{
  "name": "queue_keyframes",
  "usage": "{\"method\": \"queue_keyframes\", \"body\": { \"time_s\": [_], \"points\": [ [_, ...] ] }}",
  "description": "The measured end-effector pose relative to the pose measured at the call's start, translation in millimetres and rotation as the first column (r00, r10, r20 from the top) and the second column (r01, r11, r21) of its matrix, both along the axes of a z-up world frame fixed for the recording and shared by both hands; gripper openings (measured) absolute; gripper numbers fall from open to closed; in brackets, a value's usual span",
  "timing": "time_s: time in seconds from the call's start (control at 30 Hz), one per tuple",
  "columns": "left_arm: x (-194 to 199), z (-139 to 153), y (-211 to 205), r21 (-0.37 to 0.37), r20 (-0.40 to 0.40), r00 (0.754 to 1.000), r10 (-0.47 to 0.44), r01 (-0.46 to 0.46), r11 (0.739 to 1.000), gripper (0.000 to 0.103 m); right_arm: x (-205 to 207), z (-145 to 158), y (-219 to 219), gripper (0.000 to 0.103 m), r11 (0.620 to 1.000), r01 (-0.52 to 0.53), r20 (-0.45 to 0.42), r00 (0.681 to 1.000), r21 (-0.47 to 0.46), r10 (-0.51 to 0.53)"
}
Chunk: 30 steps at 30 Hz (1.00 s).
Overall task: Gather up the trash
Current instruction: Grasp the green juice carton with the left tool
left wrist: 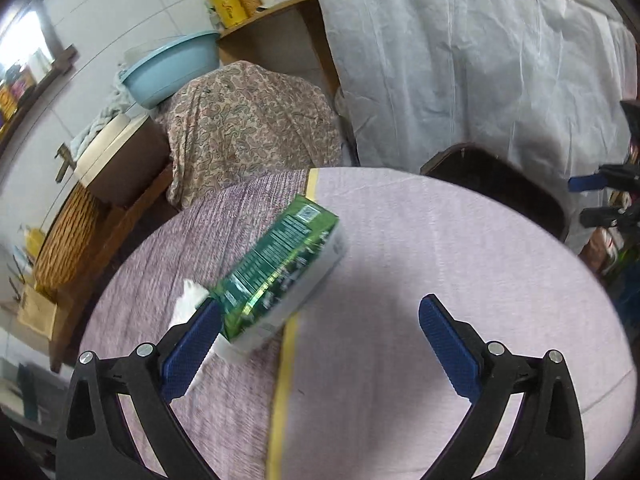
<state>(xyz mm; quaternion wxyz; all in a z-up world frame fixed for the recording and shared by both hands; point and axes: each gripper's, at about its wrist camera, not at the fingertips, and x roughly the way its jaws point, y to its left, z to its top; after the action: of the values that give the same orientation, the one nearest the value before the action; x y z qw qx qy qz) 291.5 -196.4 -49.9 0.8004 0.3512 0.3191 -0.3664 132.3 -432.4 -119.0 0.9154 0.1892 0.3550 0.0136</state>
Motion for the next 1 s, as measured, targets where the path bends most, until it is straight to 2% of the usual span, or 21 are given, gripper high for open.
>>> {"method": "queue_keyframes", "body": {
  "time_s": [0.17, 0.33, 0.37, 0.43, 0.6, 0.83, 1.0],
  "points": [
    [42, -13, -11, 0.077, -0.034, 0.999, 0.010, -0.007, 0.997, 0.097, 9, 4, 5, 0.073, 1.000, -0.026, -0.003, 1.000, -0.009, 0.026],
    [60, -31, -24, 0.180, -0.056, 0.998, -0.017, 0.027, 0.983, 0.088, 21, 8, 15, 0.073, 0.998, -0.059, -0.012, 0.998, -0.035, 0.059],
    [62, -35, -26, 0.199, -0.062, 0.998, -0.022, 0.033, 0.980, 0.083, 23, 9, 17, 0.073, 0.997, -0.066, -0.014, 0.998, -0.041, 0.066],
    [64, -37, -29, 0.207, -0.049, 0.999, -0.017, 0.027, 0.978, 0.078, 27, 10, 21, 0.073, 0.996, -0.075, -0.013, 0.997, -0.049, 0.075],
    [63, -31, -24, 0.152, -0.052, 0.999, 0.000, 0.008, 0.988, 0.056, 39, 9, 30, 0.073, 0.993, -0.097, -0.023, 0.995, -0.061, 0.096],
    [48, -18, -2, 0.006, -0.084, 0.995, 0.052, -0.052, 0.999, 0.052, 56, 20, 48, 0.073, 0.987, -0.143, -0.007, 0.990, -0.074, 0.143],
    [16, 3, 45, -0.154, -0.117, 0.989, 0.095, -0.113, 0.982, 0.049, 78, 40, 70, 0.073, 0.972, -0.225, 0.021, 0.974, -0.071, 0.227]
  ]
}}
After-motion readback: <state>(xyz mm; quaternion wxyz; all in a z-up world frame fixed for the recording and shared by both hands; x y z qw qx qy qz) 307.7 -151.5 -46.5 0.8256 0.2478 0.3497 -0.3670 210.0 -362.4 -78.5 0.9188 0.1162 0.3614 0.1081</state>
